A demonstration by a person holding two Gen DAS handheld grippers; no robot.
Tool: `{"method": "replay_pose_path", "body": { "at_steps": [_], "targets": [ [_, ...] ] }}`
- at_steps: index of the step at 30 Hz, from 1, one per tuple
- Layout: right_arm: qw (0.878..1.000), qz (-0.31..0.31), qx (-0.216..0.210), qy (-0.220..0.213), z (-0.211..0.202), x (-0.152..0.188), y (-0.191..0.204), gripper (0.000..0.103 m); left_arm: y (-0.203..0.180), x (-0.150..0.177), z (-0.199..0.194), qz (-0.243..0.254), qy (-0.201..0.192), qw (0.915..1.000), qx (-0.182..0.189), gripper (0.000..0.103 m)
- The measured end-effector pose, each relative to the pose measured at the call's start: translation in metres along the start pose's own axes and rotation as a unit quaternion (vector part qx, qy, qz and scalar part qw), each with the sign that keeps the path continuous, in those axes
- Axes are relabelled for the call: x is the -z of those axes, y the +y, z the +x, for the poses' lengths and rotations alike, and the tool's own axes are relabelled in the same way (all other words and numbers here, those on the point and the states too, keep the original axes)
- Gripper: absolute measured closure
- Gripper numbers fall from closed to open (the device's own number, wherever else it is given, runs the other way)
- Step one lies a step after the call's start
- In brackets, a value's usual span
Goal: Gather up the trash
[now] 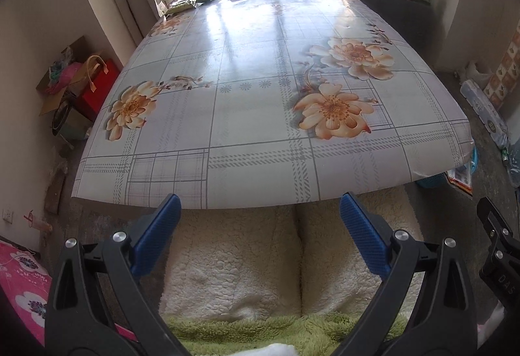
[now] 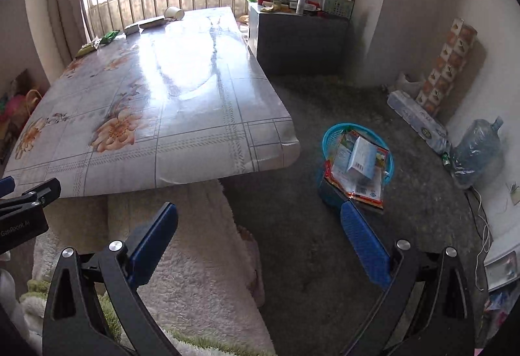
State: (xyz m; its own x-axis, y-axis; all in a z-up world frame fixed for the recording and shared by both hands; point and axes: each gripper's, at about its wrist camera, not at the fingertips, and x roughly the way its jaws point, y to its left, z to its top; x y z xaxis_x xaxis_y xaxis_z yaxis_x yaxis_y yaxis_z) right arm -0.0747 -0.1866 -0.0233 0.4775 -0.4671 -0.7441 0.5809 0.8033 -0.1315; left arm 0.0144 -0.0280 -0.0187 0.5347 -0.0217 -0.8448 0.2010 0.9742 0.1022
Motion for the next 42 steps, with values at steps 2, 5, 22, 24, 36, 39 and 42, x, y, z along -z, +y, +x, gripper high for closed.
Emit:
{"method": "replay_pose_path", "body": {
  "at_steps": [2, 5, 22, 24, 36, 39, 42],
  "targets": [
    [1.000, 0.005, 0.002, 0.000, 0.001, -0.001, -0.004, 0.006, 0.002, -0.001, 0.001, -0.008, 0.003, 1.0000, -0.003, 0.009],
    [1.000, 0.011, 0.003, -0.001, 0.001, -0.001, -0.008, 0.006, 0.004, -0.002, 0.003, -0.017, 0.007, 0.9998, -0.007, 0.009],
    [1.000, 0.024, 0.010, -0.008, -0.001, -0.003, -0.022, 0.006, -0.005, -0.006, -0.002, -0.023, 0.007, 0.9997, 0.009, 0.009],
    [1.000, 0.024, 0.010, -0.008, -0.001, -0.004, -0.022, 0.006, -0.011, -0.008, -0.004, -0.019, 0.007, 0.9995, 0.023, 0.009],
    [0.999, 0.034, 0.028, -0.020, -0.007, -0.007, -0.037, 0.006, -0.040, -0.011, -0.020, 0.013, -0.023, 0.9987, 0.044, 0.009],
    [0.999, 0.036, 0.031, -0.021, -0.007, -0.008, -0.040, 0.006, -0.040, -0.012, -0.021, 0.011, -0.024, 0.9987, 0.044, 0.009],
    [0.998, 0.037, 0.034, -0.023, -0.008, -0.009, -0.042, 0.006, -0.039, -0.012, -0.021, 0.009, -0.023, 0.9987, 0.045, 0.009]
  ]
}}
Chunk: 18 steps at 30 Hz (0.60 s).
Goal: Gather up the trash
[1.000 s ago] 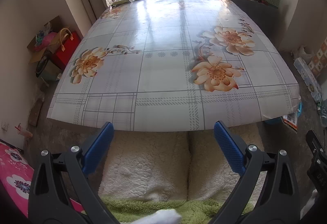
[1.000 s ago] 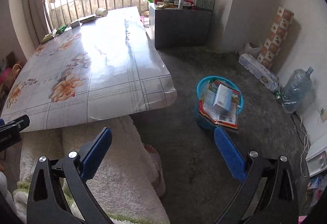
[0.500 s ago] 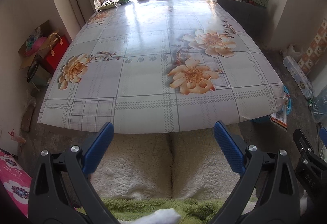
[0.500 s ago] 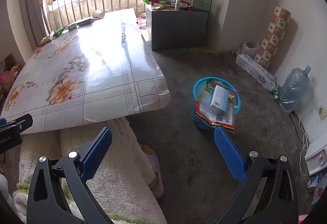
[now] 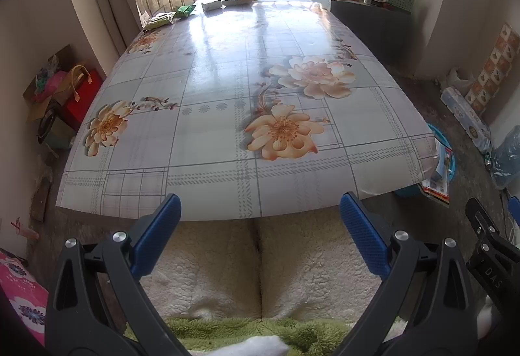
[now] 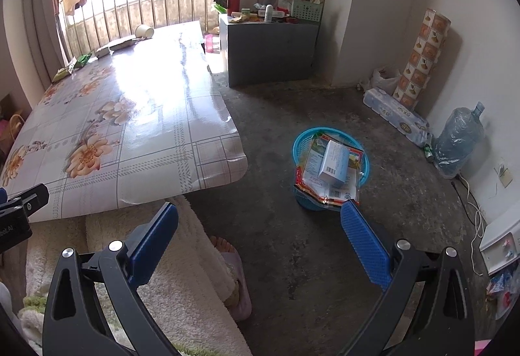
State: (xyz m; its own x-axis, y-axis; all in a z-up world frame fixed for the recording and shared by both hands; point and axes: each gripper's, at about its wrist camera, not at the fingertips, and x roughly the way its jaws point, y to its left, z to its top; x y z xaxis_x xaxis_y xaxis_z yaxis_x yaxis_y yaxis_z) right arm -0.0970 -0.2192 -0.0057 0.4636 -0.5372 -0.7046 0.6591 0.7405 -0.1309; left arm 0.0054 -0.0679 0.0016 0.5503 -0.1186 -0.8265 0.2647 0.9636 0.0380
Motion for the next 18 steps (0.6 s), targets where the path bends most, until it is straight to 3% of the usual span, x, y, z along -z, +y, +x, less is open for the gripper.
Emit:
{"method": "replay_pose_path", "body": {
  "at_steps": [18],
  "targets": [
    [1.000, -0.002, -0.002, -0.001, -0.0020, 0.0002, -0.0016, 0.006, 0.0012, -0.0009, -0.0002, 0.000, 0.000, 1.0000, -0.001, 0.009]
  ]
}}
